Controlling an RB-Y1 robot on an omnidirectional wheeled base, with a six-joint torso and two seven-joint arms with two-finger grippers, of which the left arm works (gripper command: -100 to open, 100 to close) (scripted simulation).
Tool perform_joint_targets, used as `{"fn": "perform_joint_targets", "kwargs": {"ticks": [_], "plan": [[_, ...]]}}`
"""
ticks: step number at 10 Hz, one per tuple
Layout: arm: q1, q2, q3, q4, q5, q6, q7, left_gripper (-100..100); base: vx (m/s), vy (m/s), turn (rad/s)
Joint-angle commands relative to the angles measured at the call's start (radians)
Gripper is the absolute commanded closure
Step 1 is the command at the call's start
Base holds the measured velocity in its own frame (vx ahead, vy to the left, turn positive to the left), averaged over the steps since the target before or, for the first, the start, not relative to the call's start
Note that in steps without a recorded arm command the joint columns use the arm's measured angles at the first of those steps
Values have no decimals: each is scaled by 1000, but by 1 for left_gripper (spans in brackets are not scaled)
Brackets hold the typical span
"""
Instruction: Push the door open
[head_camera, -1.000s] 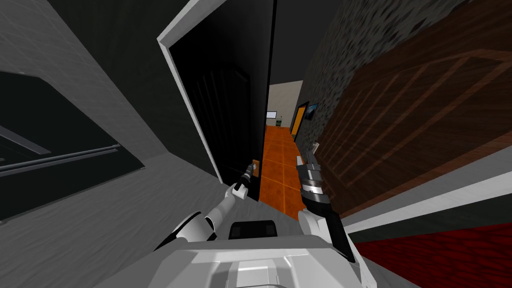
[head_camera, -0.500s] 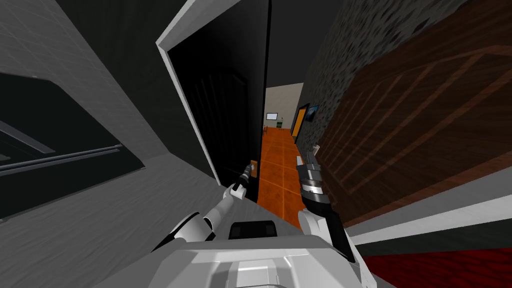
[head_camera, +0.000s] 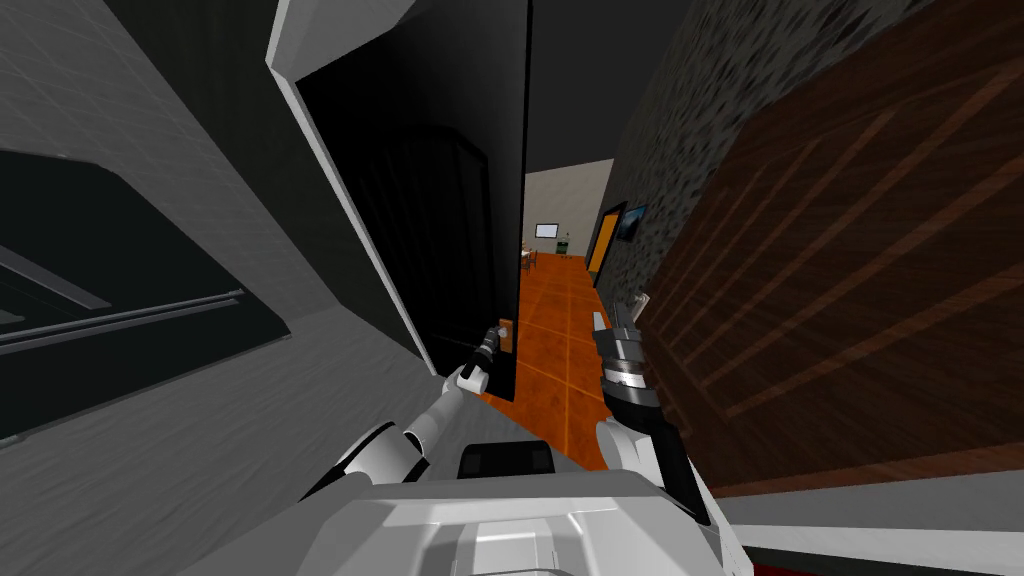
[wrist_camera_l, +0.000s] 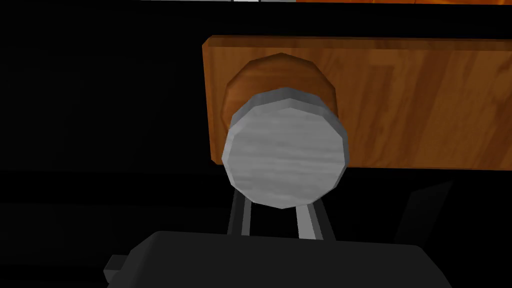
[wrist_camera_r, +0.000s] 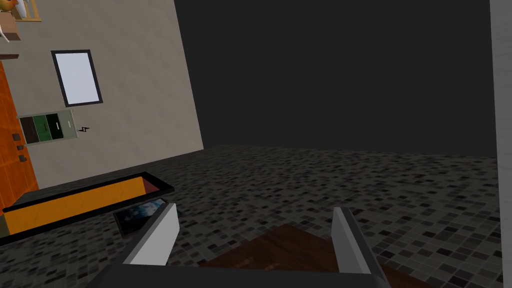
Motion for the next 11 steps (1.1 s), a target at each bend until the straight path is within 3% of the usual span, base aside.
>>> {"fn": "perform_joint_targets", "kwargs": {"ticks": [1,2,6,9,11], "plan": [[3,11,27,-4,4,4,-12,100,122,-122,91],[-1,11,14,3,4,0,-4,-100,-43,-67,70],[3,7,11,-2,7,2,-2,-100,-203,12,17],[6,-13,9,-6,9,4,0,-100,-217,16,31],[7,0,12,-6,9,1,-1,-100,-6,-19,-19]]}}
